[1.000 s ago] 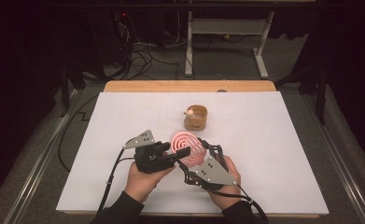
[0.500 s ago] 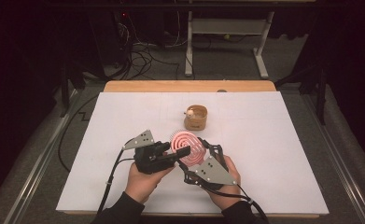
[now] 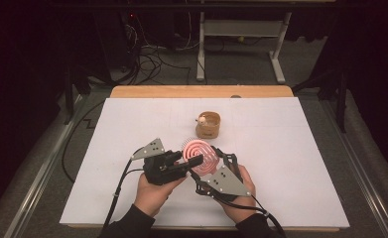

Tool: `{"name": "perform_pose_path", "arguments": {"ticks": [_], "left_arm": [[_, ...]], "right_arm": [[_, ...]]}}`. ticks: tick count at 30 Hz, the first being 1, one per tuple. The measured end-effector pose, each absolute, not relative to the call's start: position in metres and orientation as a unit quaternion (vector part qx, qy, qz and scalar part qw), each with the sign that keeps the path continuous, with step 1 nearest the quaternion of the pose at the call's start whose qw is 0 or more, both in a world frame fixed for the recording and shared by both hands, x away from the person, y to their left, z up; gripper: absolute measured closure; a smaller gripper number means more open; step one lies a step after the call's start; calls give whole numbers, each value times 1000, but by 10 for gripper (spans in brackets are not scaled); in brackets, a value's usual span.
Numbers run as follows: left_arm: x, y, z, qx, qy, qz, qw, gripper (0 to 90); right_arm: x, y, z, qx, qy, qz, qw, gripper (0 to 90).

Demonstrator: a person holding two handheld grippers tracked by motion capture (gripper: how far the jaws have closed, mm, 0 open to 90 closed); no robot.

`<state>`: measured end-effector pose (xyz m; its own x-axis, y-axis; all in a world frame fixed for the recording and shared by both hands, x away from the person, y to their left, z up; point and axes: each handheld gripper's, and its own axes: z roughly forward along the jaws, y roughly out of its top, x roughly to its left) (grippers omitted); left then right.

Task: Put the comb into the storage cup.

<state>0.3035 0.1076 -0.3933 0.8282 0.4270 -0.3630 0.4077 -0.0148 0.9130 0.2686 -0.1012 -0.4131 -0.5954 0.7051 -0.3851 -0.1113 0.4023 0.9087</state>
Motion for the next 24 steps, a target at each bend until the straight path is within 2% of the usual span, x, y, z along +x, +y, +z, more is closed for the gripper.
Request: {"name": "perform_pose_path", "arguments": {"ticks": [24], "left_arm": [[296, 105, -389, 709, 271, 47, 649, 624]], "right_arm": [[267, -100, -413, 197, 735, 503, 410, 200]]}}
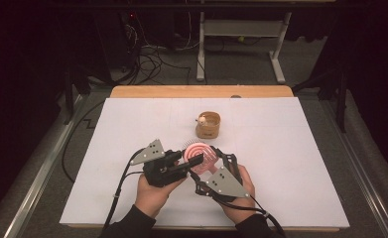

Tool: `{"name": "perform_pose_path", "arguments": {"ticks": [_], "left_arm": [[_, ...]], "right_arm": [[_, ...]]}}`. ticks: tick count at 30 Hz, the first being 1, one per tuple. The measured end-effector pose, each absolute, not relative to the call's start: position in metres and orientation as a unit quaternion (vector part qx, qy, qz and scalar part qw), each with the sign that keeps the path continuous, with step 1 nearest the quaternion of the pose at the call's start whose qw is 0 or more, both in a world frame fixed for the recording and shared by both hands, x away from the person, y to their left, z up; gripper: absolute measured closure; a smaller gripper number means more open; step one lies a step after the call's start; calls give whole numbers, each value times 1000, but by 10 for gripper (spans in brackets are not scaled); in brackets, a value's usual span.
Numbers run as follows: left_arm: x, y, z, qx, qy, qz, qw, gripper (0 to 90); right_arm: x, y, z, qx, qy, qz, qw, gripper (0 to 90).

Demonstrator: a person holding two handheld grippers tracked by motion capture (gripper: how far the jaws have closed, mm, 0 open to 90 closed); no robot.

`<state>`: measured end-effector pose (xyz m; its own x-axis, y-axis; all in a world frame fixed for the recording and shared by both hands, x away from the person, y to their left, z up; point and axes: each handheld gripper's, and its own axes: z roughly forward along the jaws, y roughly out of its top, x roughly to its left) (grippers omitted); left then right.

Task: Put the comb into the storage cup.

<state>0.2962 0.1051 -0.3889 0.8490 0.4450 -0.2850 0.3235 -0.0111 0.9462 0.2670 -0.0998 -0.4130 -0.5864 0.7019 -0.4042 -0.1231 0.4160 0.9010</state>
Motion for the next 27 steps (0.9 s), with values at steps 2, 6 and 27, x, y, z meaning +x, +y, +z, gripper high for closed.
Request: {"name": "perform_pose_path", "arguments": {"ticks": [2, 6, 27], "left_arm": [[296, 105, -388, 708, 270, 47, 651, 624], [295, 105, -387, 707, 270, 49, 652, 625], [293, 106, -381, 703, 263, 61, 658, 630]], "right_arm": [[267, -100, -413, 196, 734, 505, 410, 200], [267, -101, -412, 196, 731, 509, 410, 200], [266, -100, -409, 195, 728, 516, 407, 188]]}}
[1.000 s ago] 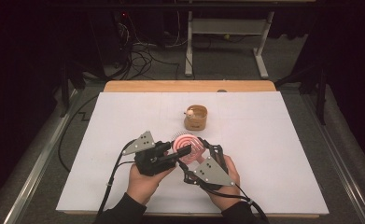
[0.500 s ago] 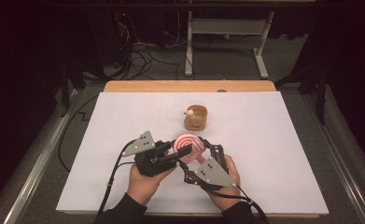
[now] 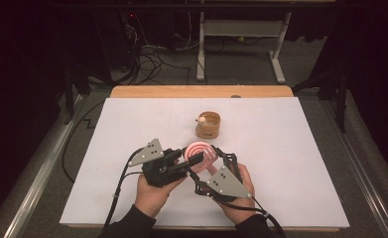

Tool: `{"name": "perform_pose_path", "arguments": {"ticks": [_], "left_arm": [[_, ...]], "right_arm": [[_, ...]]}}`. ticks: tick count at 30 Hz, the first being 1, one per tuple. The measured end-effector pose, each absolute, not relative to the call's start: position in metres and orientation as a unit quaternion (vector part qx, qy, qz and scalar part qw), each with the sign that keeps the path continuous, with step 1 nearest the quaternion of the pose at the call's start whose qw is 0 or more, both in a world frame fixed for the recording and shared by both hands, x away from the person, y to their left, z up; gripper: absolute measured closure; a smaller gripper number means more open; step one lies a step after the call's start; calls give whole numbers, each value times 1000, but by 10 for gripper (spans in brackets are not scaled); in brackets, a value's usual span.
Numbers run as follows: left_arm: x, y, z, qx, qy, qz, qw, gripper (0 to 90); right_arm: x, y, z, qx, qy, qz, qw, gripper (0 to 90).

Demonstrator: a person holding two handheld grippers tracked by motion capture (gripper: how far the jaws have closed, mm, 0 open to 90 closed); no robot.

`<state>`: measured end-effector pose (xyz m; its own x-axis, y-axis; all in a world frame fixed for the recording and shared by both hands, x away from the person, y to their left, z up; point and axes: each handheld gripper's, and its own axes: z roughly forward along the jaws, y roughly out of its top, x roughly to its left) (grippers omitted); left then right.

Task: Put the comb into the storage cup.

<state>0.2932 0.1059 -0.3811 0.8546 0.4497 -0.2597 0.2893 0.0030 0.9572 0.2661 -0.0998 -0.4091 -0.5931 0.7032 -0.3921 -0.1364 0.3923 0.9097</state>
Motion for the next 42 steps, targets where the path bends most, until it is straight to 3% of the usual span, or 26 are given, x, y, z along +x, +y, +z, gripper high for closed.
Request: {"name": "perform_pose_path", "arguments": {"ticks": [21, 34, 42], "left_arm": [[294, 120, -371, 689, 265, 88, 668, 635], [295, 125, -369, 687, 268, 102, 668, 636], [295, 129, -368, 680, 273, 109, 672, 637]], "right_arm": [[266, -98, -410, 198, 737, 522, 381, 156], [272, -97, -411, 209, 745, 538, 336, 7], [273, -99, -411, 217, 743, 544, 324, 1]]}}
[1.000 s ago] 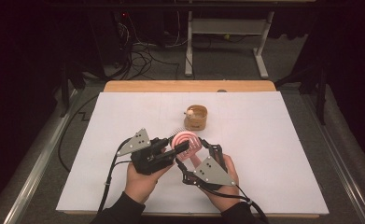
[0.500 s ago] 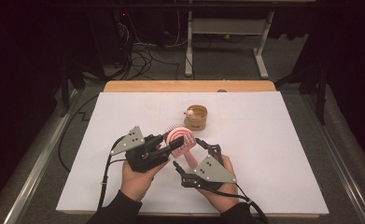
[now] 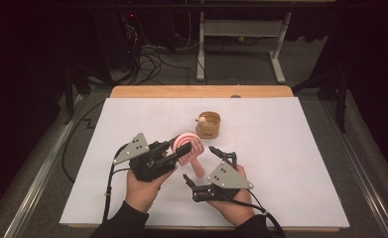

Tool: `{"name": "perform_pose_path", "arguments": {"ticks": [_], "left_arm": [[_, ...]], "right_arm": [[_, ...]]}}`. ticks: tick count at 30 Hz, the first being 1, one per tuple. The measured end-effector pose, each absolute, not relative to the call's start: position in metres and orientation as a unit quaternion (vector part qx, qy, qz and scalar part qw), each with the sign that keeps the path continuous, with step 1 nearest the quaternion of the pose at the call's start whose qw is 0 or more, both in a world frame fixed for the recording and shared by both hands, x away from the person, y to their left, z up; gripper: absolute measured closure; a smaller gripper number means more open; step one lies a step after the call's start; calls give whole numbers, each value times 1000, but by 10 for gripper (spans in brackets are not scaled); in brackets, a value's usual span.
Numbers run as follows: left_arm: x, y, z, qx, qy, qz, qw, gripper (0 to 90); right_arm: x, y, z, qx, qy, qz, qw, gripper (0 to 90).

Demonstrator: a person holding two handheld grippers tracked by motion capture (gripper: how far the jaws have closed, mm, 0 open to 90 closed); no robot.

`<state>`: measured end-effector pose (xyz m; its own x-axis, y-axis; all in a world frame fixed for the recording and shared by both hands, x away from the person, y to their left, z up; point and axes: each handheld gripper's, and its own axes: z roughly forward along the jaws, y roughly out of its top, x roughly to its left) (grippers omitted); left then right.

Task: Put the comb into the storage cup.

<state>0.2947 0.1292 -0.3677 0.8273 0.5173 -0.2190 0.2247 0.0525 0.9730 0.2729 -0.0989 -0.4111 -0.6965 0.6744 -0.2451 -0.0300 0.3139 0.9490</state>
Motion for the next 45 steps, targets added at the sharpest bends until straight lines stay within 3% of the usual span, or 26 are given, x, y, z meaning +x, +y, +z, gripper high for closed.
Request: {"name": "perform_pose_path", "arguments": {"ticks": [18, 33, 45], "left_arm": [[295, 146, -364, 674, 284, 137, 668, 636], [296, 155, -365, 680, 283, 151, 659, 636], [296, 164, -364, 678, 287, 157, 658, 635]], "right_arm": [[274, -123, -410, 237, 743, 541, 316, 1], [289, -164, -433, 292, 749, 516, 296, 1], [290, -201, -445, 329, 743, 491, 314, 0]]}}
